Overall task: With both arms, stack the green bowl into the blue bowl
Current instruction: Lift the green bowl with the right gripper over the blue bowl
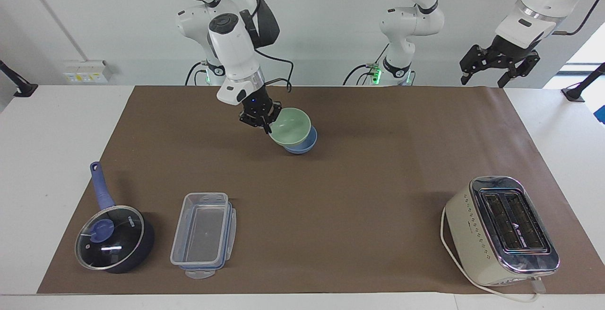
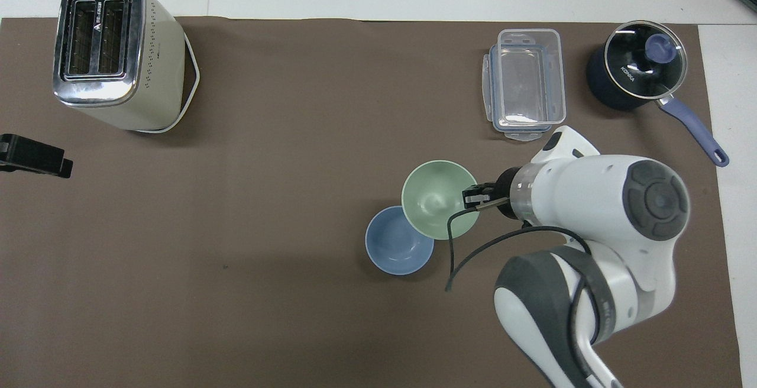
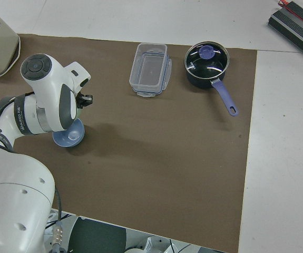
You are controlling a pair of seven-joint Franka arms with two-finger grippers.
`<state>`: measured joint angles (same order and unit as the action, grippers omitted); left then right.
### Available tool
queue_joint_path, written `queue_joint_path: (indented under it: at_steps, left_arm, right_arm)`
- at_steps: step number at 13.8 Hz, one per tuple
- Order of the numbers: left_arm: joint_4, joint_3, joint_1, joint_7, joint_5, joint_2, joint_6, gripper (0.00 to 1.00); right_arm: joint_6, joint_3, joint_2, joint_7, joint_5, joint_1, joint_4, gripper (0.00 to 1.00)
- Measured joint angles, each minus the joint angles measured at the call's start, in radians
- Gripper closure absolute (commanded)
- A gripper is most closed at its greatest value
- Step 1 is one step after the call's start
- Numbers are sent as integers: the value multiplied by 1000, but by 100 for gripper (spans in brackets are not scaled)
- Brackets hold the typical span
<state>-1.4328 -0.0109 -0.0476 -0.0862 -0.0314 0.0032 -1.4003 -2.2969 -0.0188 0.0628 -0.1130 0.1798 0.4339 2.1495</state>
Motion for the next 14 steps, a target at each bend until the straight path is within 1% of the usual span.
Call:
queue_joint_path:
  at_steps: [2, 4, 6, 12, 14]
  left_arm:
    - [0, 0, 0, 0, 0, 0, 0, 0]
    - [0, 0, 0, 0, 0, 0, 0, 0]
    - [0, 0, 0, 0, 0, 0, 0, 0]
    - [0, 0, 0, 0, 0, 0, 0, 0]
    - [0, 0, 0, 0, 0, 0, 0, 0]
  right_arm:
    - [-23, 0, 0, -4, 0, 20, 15, 100]
    - [-82, 0, 0, -16, 0, 44, 52, 100]
    - [-112, 0, -5, -26, 0, 59, 86, 100]
    - [-121, 0, -8, -31, 0, 68, 126, 100]
    - [-142, 0, -11, -32, 0, 82, 135, 100]
